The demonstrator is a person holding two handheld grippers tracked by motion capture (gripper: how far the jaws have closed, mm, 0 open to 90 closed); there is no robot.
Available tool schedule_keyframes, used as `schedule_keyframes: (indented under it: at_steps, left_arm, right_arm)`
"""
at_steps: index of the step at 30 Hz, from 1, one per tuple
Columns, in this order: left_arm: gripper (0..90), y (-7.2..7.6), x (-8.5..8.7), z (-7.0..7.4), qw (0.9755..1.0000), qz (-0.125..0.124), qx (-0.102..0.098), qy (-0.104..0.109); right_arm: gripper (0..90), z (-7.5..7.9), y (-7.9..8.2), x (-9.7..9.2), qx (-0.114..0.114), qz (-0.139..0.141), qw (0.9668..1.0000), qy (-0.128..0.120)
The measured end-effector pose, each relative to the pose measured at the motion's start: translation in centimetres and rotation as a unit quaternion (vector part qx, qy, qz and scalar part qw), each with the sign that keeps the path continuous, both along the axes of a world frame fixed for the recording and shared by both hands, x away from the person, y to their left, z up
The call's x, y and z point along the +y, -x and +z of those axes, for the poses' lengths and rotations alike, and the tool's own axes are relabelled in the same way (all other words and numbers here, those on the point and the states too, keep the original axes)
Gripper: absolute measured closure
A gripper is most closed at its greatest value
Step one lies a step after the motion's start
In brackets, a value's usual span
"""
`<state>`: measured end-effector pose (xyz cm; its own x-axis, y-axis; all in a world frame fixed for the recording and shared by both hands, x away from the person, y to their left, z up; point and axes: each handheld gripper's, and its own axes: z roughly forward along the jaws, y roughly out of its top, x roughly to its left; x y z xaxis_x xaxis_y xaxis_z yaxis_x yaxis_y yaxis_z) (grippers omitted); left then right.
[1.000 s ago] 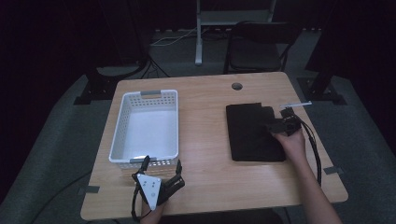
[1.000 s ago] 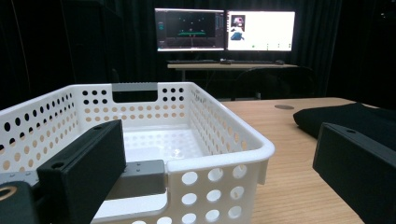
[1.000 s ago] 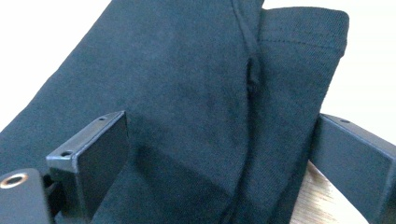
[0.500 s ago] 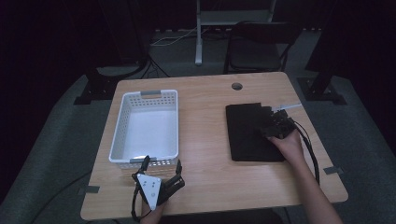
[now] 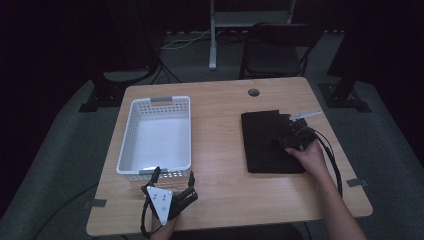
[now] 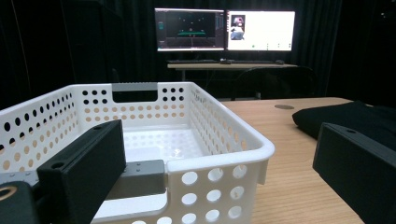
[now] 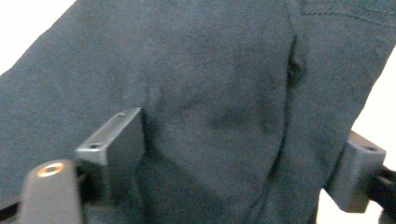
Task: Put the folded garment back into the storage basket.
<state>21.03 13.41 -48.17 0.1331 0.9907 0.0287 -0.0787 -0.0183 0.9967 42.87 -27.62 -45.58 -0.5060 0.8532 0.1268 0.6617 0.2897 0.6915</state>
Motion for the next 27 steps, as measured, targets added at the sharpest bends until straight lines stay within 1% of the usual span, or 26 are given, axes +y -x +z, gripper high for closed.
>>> schedule_keyframes:
  at_steps: [2, 4, 5, 7, 9, 10, 12, 14, 16, 17, 20, 22, 23, 24, 26, 27]
  left_arm:
    - [3.7, 0.0, 0.0, 0.0, 1.0000, 0.000, 0.000, 0.000]
    - [3.7, 0.0, 0.0, 0.0, 1.0000, 0.000, 0.000, 0.000]
    - [3.7, 0.0, 0.0, 0.0, 1.0000, 0.000, 0.000, 0.000]
    - [3.7, 0.0, 0.0, 0.0, 1.0000, 0.000, 0.000, 0.000]
    - [3.7, 0.0, 0.0, 0.0, 1.0000, 0.000, 0.000, 0.000]
    - [3.7, 0.0, 0.0, 0.0, 1.0000, 0.000, 0.000, 0.000]
    - [3.7, 0.0, 0.0, 0.0, 1.0000, 0.000, 0.000, 0.000]
    - [3.7, 0.0, 0.0, 0.0, 1.0000, 0.000, 0.000, 0.000]
    - [3.7, 0.0, 0.0, 0.0, 1.0000, -0.001, 0.001, 0.000]
    - [3.7, 0.0, 0.0, 0.0, 1.0000, -0.001, 0.000, 0.000]
    - [3.7, 0.0, 0.0, 0.0, 1.0000, -0.001, 0.000, 0.000]
    - [3.7, 0.0, 0.0, 0.0, 1.0000, -0.001, 0.000, 0.000]
    - [3.7, 0.0, 0.0, 0.0, 1.0000, -0.001, 0.000, 0.000]
    - [3.7, 0.0, 0.0, 0.0, 1.0000, -0.001, 0.000, 0.000]
    - [3.7, 0.0, 0.0, 0.0, 1.0000, -0.001, 0.001, 0.000]
    - [3.7, 0.0, 0.0, 0.0, 1.0000, -0.001, 0.001, 0.000]
  right_arm:
    - [24.4, 0.0, 0.2, 0.0, -0.003, -0.001, 1.0000, -0.009]
    - [28.5, -0.1, 0.3, -0.2, -0.006, -0.004, 0.9998, -0.020]
    - [30.0, -0.1, 0.3, -0.3, -0.009, -0.002, 0.9997, -0.024]
    - [36.5, -0.2, 0.3, -0.6, -0.011, -0.001, 0.9992, -0.039]
    - [45.8, -0.3, 0.2, -1.0, -0.006, 0.001, 0.9983, -0.058]
    - [49.0, -0.3, 0.2, -1.1, -0.003, 0.002, 0.9978, -0.066]
    - [54.8, -0.4, 0.0, -1.3, 0.008, 0.006, 0.9966, -0.082]
    - [57.1, -0.5, -0.1, -1.7, 0.016, 0.011, 0.9949, -0.099]
    - [57.2, -0.5, -0.2, -1.8, 0.017, 0.013, 0.9947, -0.101]
    - [57.8, -0.4, -0.1, -1.7, 0.016, 0.013, 0.9951, -0.097]
    - [63.4, -0.1, 0.1, -1.5, 0.008, 0.012, 0.9960, -0.088]
    - [69.7, 0.2, 0.3, -1.6, 0.003, 0.014, 0.9951, -0.098]
    - [71.2, 0.4, 0.4, -1.8, -0.001, 0.013, 0.9942, -0.106]
    - [71.9, 0.6, 0.6, -1.8, -0.004, 0.015, 0.9940, -0.108]
    - [72.3, 1.0, 0.9, -1.6, -0.012, 0.013, 0.9943, -0.105]
    - [72.4, 1.1, 0.9, -1.5, -0.012, 0.016, 0.9946, -0.102]
